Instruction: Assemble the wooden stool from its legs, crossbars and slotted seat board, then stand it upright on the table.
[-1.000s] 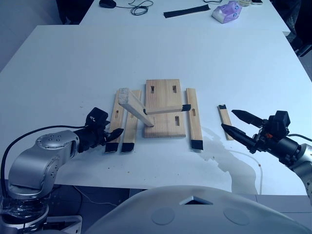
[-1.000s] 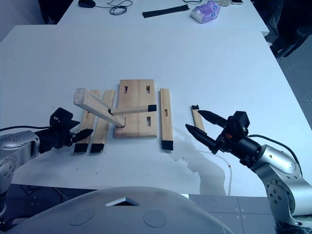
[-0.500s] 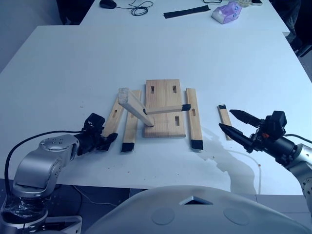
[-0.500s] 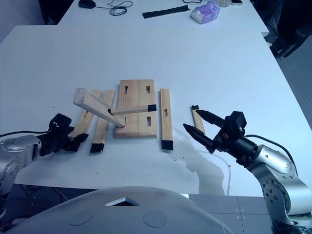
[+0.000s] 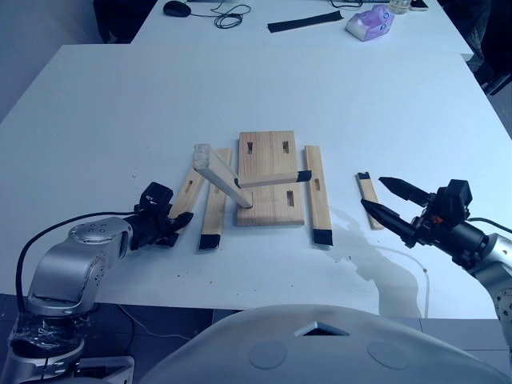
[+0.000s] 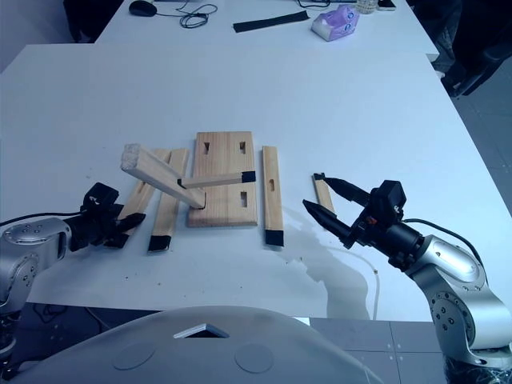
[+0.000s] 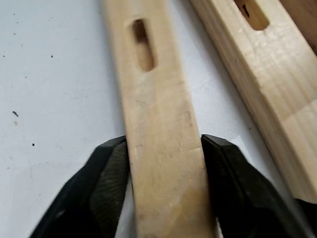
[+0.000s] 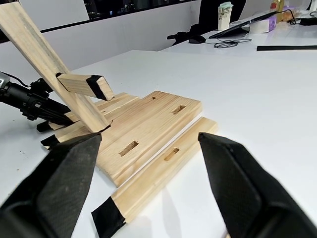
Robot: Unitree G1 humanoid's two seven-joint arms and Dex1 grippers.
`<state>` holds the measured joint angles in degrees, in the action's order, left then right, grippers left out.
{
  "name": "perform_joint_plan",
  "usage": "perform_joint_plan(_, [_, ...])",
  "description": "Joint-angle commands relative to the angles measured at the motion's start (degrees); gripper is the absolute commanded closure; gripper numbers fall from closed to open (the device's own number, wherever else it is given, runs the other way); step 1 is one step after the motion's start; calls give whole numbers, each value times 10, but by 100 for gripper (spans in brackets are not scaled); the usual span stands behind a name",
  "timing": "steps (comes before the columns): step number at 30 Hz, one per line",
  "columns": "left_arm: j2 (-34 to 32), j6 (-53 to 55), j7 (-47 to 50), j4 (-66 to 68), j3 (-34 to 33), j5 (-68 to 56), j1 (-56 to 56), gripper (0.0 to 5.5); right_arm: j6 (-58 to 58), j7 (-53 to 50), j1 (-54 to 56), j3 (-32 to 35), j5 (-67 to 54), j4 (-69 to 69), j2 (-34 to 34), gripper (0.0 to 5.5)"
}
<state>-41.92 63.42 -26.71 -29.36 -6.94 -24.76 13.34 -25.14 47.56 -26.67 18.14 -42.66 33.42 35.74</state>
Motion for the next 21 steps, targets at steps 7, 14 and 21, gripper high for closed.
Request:
perform_joint_plan(7, [25,0,27,89,9,29,-20,346,-7,-1,18,3,-3,-6,11,189])
perform_joint_plan(14, [38,-133,100,265,-27,95,-265,347,-9,4,42,-3,-3,-23,16,189])
perform_joint_plan(21, [67,-298,114,324,-31,123,-421,347,-18,14,98,-7,5,-67,36,189])
